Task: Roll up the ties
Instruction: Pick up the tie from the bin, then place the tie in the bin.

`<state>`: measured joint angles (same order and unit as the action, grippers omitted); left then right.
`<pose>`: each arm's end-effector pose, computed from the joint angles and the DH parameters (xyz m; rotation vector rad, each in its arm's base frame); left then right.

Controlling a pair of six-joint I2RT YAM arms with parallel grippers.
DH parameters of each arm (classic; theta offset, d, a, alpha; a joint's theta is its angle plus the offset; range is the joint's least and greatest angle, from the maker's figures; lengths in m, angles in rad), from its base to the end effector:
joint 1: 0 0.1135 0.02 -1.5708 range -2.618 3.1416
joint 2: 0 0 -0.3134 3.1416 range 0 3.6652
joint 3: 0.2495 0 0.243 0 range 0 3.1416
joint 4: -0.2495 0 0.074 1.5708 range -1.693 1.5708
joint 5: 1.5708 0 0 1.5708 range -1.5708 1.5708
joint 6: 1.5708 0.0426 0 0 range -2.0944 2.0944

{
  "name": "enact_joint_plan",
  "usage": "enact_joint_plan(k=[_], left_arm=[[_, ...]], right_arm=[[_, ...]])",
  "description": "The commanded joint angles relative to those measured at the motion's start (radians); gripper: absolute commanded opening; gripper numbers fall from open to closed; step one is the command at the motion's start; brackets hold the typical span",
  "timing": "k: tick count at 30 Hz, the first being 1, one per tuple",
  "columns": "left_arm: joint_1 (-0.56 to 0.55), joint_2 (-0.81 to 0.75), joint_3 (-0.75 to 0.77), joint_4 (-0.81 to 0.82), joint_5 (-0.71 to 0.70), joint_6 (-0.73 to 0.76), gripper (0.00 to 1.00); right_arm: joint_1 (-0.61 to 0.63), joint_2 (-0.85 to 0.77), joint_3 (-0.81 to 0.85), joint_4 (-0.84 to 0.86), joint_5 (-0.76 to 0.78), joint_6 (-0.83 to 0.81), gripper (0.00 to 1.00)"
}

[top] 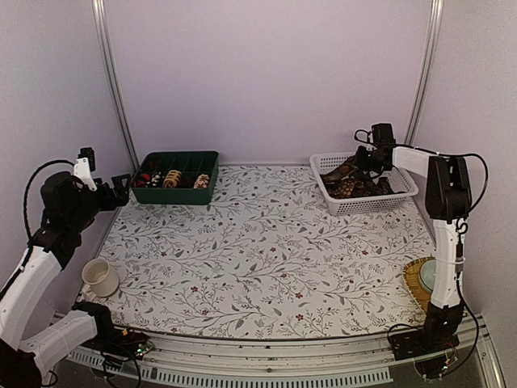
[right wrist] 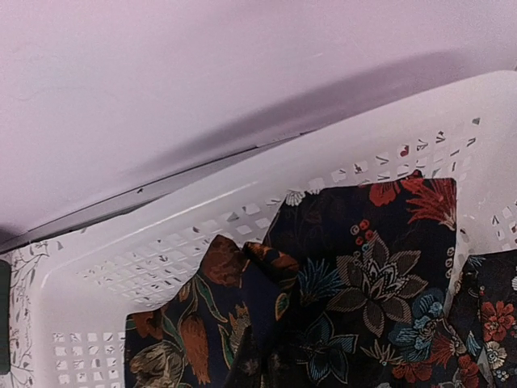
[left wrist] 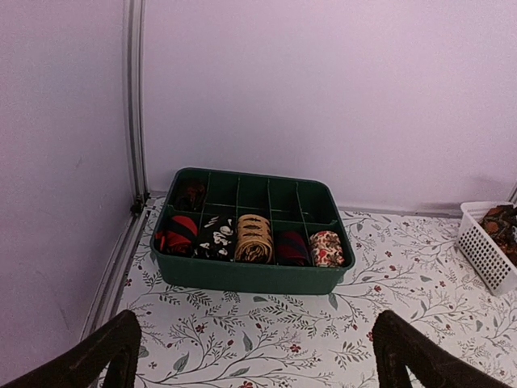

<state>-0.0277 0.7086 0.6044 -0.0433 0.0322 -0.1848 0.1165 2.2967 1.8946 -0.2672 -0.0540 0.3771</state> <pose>0.1377 -0.0052 0.3355 -0.1112 1.7181 -0.1850 0.5556 0.0673 0.2386 0.2643 2.2438 0.3263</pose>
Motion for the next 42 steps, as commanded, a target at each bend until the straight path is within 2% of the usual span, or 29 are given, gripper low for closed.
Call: enact_joint_plan(k=[1, 11, 17, 26, 32, 37, 42], left_arm=[[0.013, -0.003, -0.003, -0.003, 0.010, -0.003, 1.00], [0.014, -0.009, -0.003, 0.001, 0.029, -0.001, 1.00], [0.014, -0.011, -0.011, 0.029, 0.097, 0.000, 1.00], [0.005, 0.018, -0.007, 0.048, 0.201, 0.011, 1.00], [-0.012, 0.028, -0.009, 0.055, 0.224, 0.017, 1.00], [-0.024, 0.035, -0.006, 0.051, 0.232, 0.023, 1.00], [-0.030, 0.040, -0.004, 0.049, 0.239, 0.029, 1.00]], right_arm=[[0.007, -0.435, -0.052, 0.078, -0.069, 0.017, 0.00], [0.006, -0.538, -0.056, 0.093, -0.107, 0.037, 0.00], [0.007, -0.578, -0.044, 0.092, -0.093, 0.020, 0.00], [0.007, -0.606, -0.022, 0.127, -0.182, 0.047, 0.00], [0.006, -0.575, 0.129, 0.109, -0.043, -0.020, 0.00], [0.003, -0.535, 0.284, 0.099, -0.100, -0.023, 0.00], [0.003, -0.530, 0.317, 0.111, -0.103, 0.002, 0.00]])
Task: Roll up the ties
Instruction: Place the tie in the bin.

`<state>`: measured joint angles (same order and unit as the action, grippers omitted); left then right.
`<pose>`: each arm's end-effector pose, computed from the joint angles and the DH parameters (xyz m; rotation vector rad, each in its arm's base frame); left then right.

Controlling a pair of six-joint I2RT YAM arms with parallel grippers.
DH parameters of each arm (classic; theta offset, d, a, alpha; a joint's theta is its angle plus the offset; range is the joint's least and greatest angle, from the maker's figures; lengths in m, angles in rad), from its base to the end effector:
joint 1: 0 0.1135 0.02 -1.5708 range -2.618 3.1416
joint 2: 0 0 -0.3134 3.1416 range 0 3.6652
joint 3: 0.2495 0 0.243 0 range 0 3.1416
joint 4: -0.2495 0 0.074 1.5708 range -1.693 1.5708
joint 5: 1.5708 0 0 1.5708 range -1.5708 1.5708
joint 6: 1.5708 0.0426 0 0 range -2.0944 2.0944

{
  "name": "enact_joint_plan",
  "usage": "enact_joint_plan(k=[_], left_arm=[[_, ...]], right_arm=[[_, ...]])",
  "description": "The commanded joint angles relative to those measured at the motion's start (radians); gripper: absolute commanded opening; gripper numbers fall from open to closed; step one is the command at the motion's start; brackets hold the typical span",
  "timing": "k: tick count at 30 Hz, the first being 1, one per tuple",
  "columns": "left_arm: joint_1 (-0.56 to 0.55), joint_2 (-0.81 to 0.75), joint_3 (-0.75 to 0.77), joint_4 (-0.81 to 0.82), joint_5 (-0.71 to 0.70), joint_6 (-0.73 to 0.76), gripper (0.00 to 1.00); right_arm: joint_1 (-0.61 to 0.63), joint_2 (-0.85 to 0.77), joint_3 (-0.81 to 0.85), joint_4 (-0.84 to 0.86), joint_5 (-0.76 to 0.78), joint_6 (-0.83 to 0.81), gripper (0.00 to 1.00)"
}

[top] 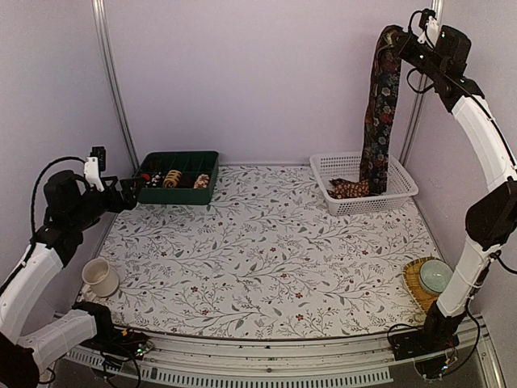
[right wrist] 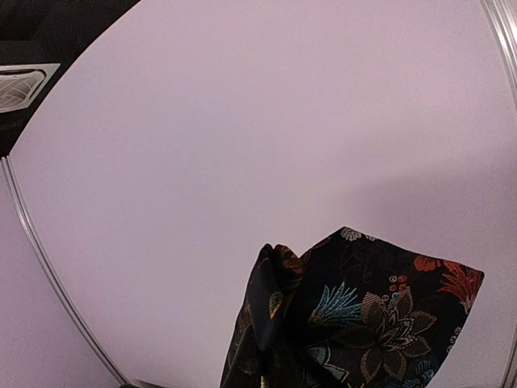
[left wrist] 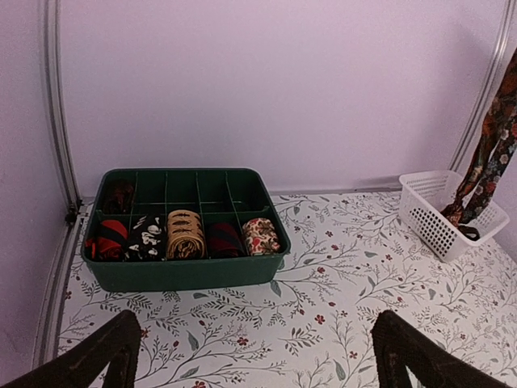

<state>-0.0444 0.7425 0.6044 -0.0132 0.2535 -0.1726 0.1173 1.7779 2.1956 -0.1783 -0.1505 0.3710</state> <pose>0.1439 -0.0171 0.3350 0.0778 1.7302 -0.3783 0.3847 0.0518 0.5981 0.0421 1.3515 0.5128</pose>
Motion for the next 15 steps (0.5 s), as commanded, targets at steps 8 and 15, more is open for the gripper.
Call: enact_joint_plan(k=[8, 15], left_arm=[[-0.027, 0.018, -0.003, 0.024, 0.050, 0.025, 1.00], [-0.134, 0.087, 0.064, -0.013, 0.057, 0.031, 1.00]], right_arm=[[0.003, -0.020, -0.014, 0.053, 0.000, 0.008, 0.00], [-0.007, -0.006, -0.119, 0.015, 0.027, 0.021, 0.00]])
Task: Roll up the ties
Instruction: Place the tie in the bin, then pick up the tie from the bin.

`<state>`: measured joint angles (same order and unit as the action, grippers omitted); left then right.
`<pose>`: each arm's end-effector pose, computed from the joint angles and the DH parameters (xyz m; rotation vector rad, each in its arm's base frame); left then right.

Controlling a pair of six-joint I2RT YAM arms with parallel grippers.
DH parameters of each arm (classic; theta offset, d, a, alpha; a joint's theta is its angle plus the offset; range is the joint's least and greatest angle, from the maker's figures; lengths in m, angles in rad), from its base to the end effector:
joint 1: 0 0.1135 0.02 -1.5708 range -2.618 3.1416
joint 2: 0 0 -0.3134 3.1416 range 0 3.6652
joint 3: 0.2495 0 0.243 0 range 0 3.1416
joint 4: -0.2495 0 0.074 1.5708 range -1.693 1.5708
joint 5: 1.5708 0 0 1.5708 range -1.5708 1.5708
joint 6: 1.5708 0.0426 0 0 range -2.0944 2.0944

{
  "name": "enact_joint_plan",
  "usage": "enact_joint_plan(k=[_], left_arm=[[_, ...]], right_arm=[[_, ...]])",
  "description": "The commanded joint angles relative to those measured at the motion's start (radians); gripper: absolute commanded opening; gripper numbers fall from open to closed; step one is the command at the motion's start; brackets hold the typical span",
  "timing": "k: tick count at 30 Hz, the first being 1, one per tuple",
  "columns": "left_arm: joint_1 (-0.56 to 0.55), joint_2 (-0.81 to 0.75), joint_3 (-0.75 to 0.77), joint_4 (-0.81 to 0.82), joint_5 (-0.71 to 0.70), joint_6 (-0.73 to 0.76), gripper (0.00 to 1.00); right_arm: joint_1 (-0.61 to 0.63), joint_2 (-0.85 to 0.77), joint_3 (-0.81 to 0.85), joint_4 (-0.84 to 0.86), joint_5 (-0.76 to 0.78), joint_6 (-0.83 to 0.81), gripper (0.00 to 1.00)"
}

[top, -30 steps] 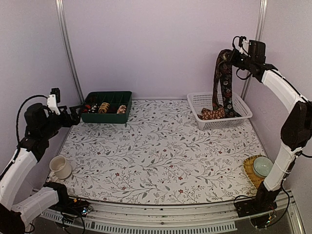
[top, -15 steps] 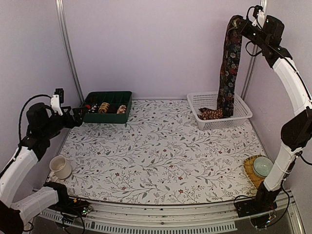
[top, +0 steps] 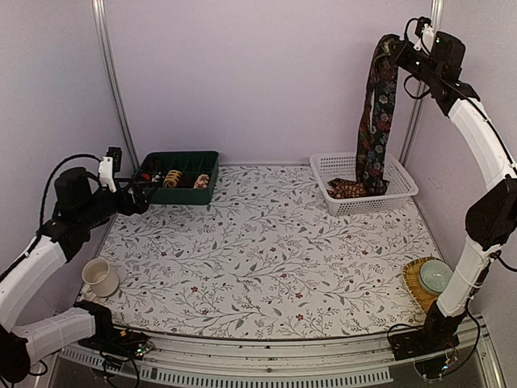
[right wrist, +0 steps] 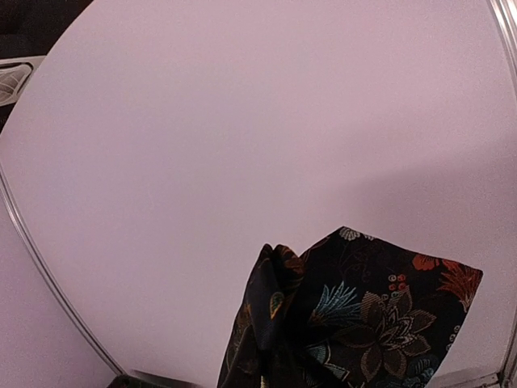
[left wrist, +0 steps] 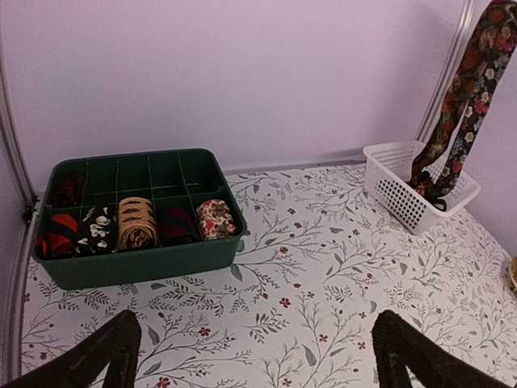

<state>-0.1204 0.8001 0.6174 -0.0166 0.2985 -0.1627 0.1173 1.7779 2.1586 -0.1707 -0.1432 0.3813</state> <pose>0.1539 -0.0312 0.3318 0.1805 1.7758 -0.4682 0.3910 0.0522 0.5876 0.0602 1.3804 0.5152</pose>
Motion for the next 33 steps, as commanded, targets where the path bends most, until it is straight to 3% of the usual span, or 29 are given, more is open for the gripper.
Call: enact_joint_plan(k=[1, 4, 8, 14, 24, 33], left_arm=[[-0.063, 0.030, 0.052, -0.015, 0.005, 0.029, 1.00], [-0.066, 0.017, 0.042, -0.026, -0.010, 0.047, 1.00], [-0.066, 0.002, 0.027, -0.021, -0.016, 0.051, 1.00], [-0.066, 0.003, 0.028, -0.026, -0.017, 0.051, 1.00], [-0.067, 0.002, 0.026, -0.041, -0.048, 0.057, 1.00], [-0.067, 0.005, 0.022, -0.043, -0.058, 0.057, 1.00]], right_arm=[[-0.009, -0.006, -0.124, 0.007, 0.033, 0.014, 0.01], [-0.014, -0.025, -0.266, 0.027, 0.083, 0.010, 0.16], [-0.016, -0.055, -0.397, 0.063, 0.113, 0.004, 0.53], [-0.016, -0.053, -0.391, 0.033, 0.125, -0.011, 0.72], [0.000, 0.159, -0.356, -0.175, -0.089, 0.055, 0.77], [0.014, 0.258, -0.431, -0.167, -0.035, 0.068, 0.77]])
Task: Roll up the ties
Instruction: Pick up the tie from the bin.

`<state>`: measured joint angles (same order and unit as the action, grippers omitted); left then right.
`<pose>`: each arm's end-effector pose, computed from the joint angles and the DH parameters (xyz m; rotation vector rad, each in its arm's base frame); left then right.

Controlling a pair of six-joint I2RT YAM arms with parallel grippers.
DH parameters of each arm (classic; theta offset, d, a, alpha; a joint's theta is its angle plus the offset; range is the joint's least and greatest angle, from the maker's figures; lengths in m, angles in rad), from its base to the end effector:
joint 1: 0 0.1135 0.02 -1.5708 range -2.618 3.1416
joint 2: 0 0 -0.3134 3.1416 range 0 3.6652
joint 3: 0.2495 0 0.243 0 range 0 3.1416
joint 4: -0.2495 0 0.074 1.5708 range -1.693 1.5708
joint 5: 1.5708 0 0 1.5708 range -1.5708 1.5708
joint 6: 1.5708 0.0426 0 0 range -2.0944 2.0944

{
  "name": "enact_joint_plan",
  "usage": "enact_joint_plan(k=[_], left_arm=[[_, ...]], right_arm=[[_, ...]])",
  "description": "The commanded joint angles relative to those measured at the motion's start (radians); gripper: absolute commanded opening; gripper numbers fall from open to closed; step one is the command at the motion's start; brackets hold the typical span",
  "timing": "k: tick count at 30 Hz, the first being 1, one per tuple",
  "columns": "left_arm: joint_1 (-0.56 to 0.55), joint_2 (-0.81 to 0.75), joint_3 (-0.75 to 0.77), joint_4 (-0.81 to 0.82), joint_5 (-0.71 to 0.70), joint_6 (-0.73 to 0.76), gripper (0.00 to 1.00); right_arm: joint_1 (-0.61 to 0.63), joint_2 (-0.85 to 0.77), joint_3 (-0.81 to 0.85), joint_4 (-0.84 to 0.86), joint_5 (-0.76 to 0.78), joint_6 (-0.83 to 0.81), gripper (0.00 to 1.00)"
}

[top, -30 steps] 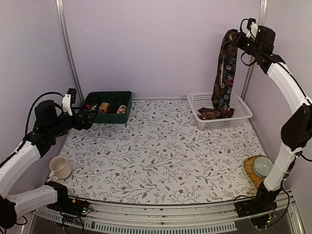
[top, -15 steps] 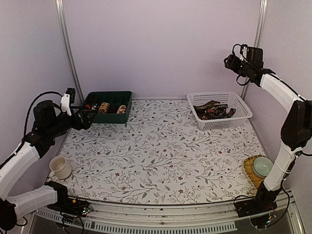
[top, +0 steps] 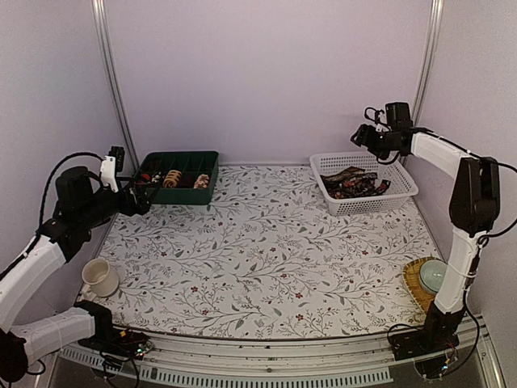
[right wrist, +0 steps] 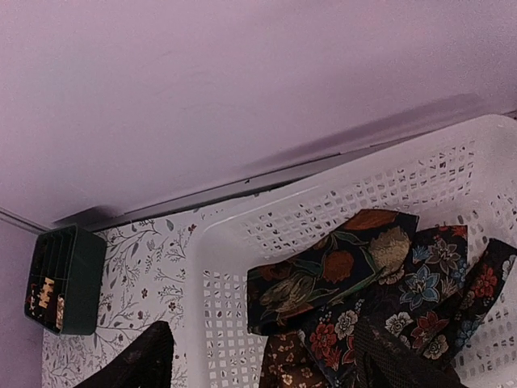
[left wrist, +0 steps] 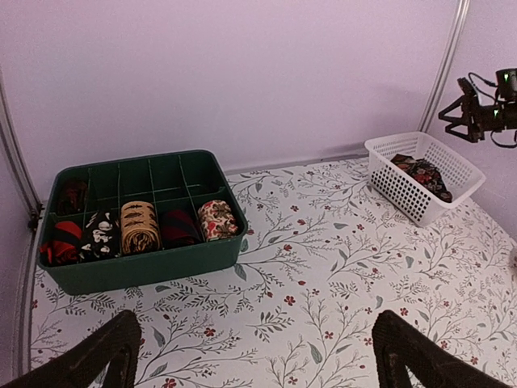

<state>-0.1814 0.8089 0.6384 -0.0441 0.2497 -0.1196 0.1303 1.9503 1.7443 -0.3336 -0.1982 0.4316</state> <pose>0.1540 -0.0390 0.3349 0.2363 1.7842 -0.4385 0.4730 0.0704 0.3557 0.2022 2.1368 0.5414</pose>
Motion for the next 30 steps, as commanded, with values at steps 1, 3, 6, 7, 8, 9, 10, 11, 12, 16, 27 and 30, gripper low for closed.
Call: enact_joint_plan(k=[1, 3, 6, 7, 8, 9, 10, 11, 12, 16, 27, 30], left_arm=[[-0.005, -0.004, 0.002, -0.016, -0.009, 0.014, 1.00], [-0.005, -0.003, 0.002, -0.017, -0.011, 0.015, 1.00], [-0.005, -0.006, 0.001, -0.019, -0.015, 0.017, 1.00], [-0.005, -0.008, 0.000, -0.020, -0.016, 0.018, 1.00], [-0.005, -0.008, 0.000, -0.020, -0.018, 0.019, 1.00], [-0.005, -0.008, 0.001, -0.020, -0.019, 0.020, 1.00], [-0.006, -0.009, 0.000, -0.020, -0.020, 0.021, 1.00], [-0.005, -0.009, 0.000, -0.020, -0.018, 0.021, 1.00], [-0.005, -0.009, 0.000, -0.019, -0.016, 0.021, 1.00], [-0.005, -0.010, 0.000, -0.019, -0.014, 0.021, 1.00], [-0.005, -0.014, 0.000, -0.016, -0.010, 0.022, 1.00], [-0.005, -0.015, -0.001, -0.016, -0.010, 0.021, 1.00]], right_arm=[[-0.001, 0.104, -0.013, -0.005, 0.022, 0.017, 0.77], [-0.005, 0.139, -0.006, -0.011, 0.025, 0.026, 0.77], [-0.015, 0.170, -0.014, -0.007, 0.027, 0.046, 0.75], [-0.015, 0.178, -0.015, -0.010, 0.034, 0.049, 0.74], [-0.014, 0.183, -0.019, -0.012, 0.039, 0.051, 0.74], [-0.014, 0.187, -0.025, -0.010, 0.046, 0.051, 0.74], [-0.015, 0.190, -0.032, -0.010, 0.054, 0.053, 0.74], [-0.015, 0.192, -0.039, -0.007, 0.062, 0.053, 0.73], [-0.016, 0.196, -0.046, -0.004, 0.067, 0.053, 0.73], [-0.016, 0.217, -0.058, -0.005, 0.080, 0.052, 0.71], [-0.015, 0.232, -0.104, 0.007, 0.125, 0.054, 0.67], [-0.016, 0.241, -0.101, -0.005, 0.131, 0.053, 0.66]])
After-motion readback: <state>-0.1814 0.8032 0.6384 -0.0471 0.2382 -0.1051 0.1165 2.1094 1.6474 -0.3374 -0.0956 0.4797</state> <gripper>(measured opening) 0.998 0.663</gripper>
